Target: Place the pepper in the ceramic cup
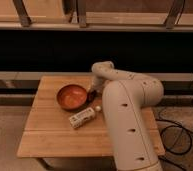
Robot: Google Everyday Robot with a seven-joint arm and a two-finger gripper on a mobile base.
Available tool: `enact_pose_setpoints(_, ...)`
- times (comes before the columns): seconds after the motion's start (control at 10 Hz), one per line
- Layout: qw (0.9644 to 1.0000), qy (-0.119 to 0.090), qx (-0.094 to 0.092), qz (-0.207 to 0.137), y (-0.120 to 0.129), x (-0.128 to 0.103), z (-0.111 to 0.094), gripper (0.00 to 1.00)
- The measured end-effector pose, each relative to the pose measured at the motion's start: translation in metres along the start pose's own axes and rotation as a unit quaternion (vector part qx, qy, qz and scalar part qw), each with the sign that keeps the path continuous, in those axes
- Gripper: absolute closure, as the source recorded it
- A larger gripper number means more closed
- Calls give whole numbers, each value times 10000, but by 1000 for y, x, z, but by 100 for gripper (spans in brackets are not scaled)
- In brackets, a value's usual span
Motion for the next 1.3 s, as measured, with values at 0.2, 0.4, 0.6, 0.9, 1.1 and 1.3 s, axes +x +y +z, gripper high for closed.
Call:
enact_pose_setpoints(0.2, 9998, -116, -128, -132, 4, 5, -13, 100)
enact_pose_setpoints(0.4, 9984, -329, -330, -317, 16, 7, -33, 100)
enact_pose_setpoints(0.6, 9960, -612, -508, -401, 17, 4, -54, 100)
enact_pose_setpoints(0.9, 9795, -1457, -922, -1041, 49, 4, -112, 100)
enact_pose_setpoints(1.1, 9605, -2065, -964, -1599, 54, 17, -149, 100)
enact_pose_setpoints(1.3, 9390, -2595, -878, -2081, 50, 39, -179, 100)
